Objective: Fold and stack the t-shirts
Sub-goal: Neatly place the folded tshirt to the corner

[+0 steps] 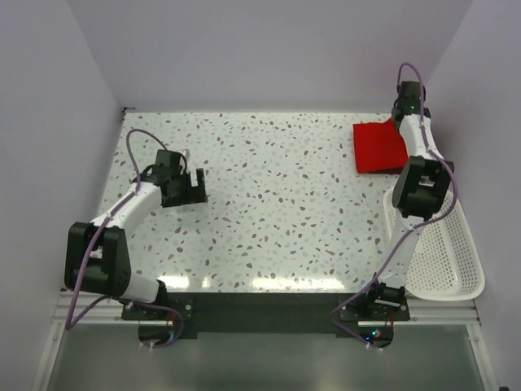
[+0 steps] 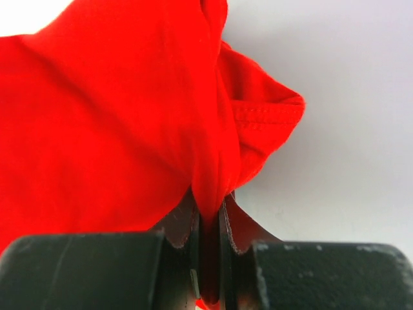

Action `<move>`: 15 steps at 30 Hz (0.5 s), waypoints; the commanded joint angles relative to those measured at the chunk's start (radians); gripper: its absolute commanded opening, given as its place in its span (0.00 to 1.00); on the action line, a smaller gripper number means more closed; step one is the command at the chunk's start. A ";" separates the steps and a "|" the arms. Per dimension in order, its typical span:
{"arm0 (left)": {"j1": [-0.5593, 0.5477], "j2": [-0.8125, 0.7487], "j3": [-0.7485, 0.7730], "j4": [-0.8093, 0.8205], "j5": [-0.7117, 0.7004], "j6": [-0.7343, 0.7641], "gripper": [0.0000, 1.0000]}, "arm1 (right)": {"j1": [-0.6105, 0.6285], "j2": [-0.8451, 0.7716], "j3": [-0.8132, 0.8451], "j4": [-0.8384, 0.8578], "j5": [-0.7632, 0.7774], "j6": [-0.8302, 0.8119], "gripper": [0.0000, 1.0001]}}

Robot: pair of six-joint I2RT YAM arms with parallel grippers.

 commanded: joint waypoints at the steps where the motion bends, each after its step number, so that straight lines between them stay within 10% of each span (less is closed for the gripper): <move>1: 0.009 0.015 0.006 0.027 -0.016 0.003 1.00 | -0.007 0.028 -0.022 0.152 0.126 -0.047 0.00; 15: 0.009 0.079 0.025 0.013 -0.046 0.003 0.99 | -0.030 0.076 -0.086 0.352 0.230 -0.089 0.07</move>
